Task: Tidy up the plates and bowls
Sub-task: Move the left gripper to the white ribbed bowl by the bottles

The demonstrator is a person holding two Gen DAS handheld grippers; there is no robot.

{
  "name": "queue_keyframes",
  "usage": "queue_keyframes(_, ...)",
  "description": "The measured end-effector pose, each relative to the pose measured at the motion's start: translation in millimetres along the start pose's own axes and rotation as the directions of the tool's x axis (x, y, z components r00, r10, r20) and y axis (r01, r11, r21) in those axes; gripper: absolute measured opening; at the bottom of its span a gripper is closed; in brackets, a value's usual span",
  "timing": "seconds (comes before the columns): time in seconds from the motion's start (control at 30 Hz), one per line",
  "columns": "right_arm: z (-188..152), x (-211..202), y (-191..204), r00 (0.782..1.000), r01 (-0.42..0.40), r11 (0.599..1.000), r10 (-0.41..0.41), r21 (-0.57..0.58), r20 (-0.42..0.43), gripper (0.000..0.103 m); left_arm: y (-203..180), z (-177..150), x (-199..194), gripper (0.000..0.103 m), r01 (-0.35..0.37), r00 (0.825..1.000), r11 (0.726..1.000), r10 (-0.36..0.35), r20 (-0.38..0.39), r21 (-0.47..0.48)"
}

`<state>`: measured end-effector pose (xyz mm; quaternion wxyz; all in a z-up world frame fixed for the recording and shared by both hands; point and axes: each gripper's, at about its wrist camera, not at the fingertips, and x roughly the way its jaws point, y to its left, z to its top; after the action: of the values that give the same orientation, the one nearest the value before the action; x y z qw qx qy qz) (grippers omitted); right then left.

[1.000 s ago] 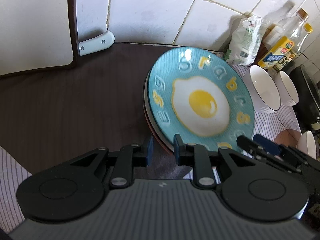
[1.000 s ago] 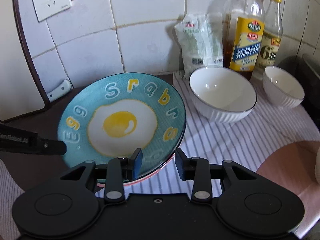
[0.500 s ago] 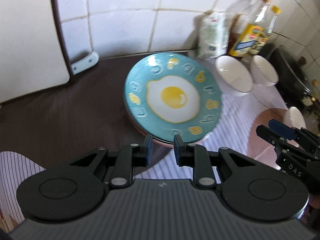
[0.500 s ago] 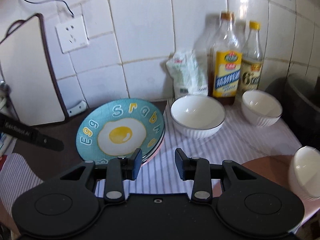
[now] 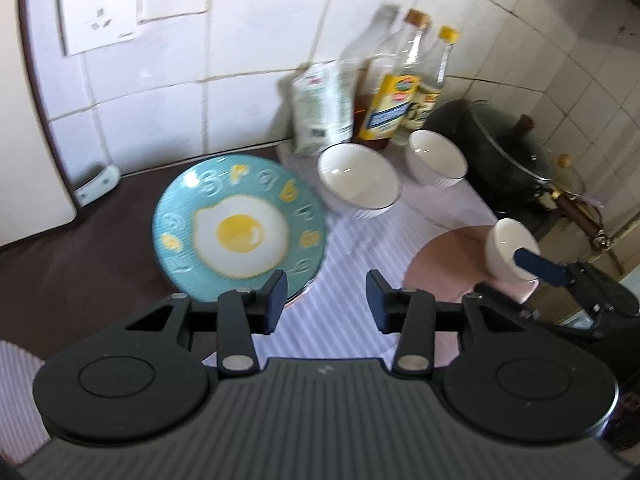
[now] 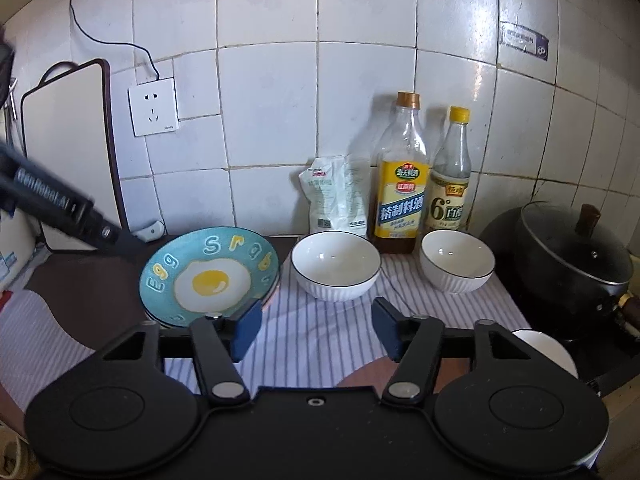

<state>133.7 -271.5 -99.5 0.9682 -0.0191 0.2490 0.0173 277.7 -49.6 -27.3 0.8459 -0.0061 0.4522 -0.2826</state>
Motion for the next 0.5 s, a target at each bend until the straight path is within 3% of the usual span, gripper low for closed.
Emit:
queue_keyframes(0.17,-8,11,-9,1.0,-0.008,1.0,0.008,-0.019,0.008,0.077,-15,12,18,0.053,0.044,0.999,0.998,-0.045,0.024,0.043)
queue_keyframes(0.27,-15,32,-14,1.0,0.005,1.0,-0.005,-0.018,0.004,0.092,-21,21,35,0.061,0.055,0.998,0.995,-0.058,0.038,0.085)
queue_keyframes(0.5,-27,99,-31,1.0,0.0,0.999,0.0,0.052,0.0,0.093,-22,54,97,0.077,0.094,0.995,0.988,-0.096,0.012,0.126)
